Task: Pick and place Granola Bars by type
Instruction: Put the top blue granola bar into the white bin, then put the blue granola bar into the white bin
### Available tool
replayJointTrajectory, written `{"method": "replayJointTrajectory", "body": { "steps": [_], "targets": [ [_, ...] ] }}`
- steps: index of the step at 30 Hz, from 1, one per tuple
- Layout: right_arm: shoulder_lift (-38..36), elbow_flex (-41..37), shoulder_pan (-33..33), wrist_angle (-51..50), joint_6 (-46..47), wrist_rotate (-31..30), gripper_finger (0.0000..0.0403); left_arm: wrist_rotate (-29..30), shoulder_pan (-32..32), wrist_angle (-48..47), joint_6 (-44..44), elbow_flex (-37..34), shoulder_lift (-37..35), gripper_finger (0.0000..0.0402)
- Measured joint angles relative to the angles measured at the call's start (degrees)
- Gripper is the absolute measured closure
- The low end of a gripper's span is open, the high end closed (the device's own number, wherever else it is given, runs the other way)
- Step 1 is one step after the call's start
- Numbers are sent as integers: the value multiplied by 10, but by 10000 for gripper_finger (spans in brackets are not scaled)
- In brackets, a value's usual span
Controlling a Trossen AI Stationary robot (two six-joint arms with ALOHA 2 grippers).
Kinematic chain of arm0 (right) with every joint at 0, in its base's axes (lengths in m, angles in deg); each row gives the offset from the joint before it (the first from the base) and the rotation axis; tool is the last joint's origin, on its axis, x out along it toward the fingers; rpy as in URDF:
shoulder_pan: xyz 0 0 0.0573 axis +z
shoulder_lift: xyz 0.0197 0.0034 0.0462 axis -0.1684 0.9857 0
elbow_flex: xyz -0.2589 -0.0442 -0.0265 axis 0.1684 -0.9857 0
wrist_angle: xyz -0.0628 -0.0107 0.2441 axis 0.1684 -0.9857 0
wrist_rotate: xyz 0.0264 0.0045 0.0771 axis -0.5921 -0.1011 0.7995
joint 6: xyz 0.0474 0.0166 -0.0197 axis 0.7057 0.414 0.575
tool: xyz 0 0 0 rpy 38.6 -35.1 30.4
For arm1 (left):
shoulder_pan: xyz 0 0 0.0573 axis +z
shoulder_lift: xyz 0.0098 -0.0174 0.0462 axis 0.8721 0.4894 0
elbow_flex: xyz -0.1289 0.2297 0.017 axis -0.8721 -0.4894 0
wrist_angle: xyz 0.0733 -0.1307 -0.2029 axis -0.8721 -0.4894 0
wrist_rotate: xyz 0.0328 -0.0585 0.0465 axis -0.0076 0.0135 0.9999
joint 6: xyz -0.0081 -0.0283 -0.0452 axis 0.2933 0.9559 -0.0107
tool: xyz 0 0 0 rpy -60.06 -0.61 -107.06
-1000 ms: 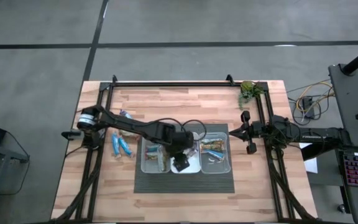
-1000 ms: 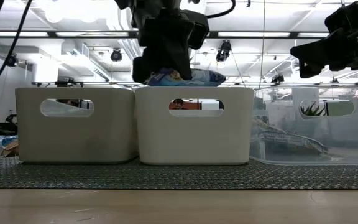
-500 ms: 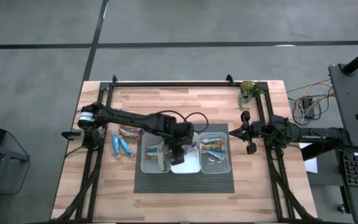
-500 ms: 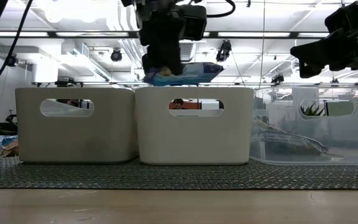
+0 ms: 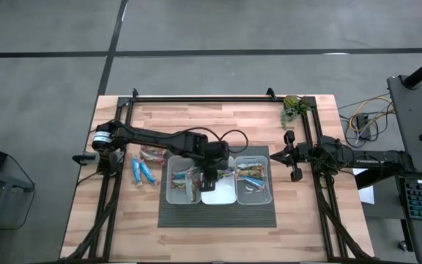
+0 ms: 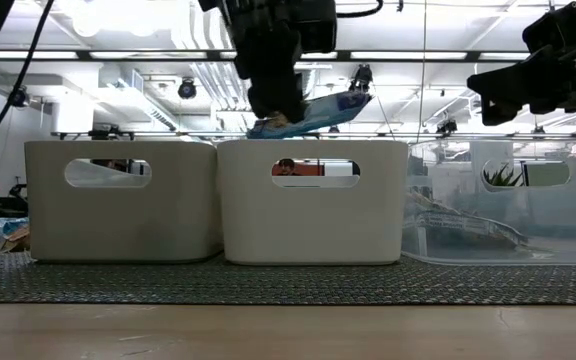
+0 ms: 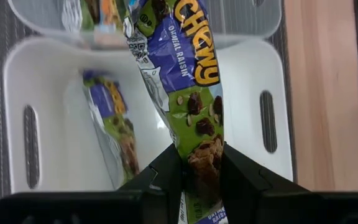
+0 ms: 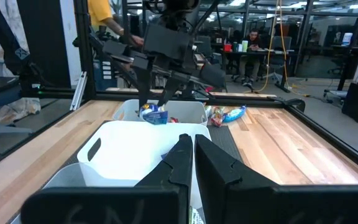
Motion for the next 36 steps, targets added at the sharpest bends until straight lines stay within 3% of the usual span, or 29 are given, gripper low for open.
{"method": "replayJointTrajectory", "body": {
  "steps": [16, 27, 36],
  "targets": [
    [0, 0, 0, 0, 0, 0, 394, -2, 3, -16, 12, 0, 0, 327],
    [0, 0, 0, 0, 0, 0, 394, 2, 3, -15, 15, -1, 0, 290],
    [0, 0, 0, 0, 0, 0, 394, 2, 3, -15, 19, -1, 0, 289]
  ]
}}
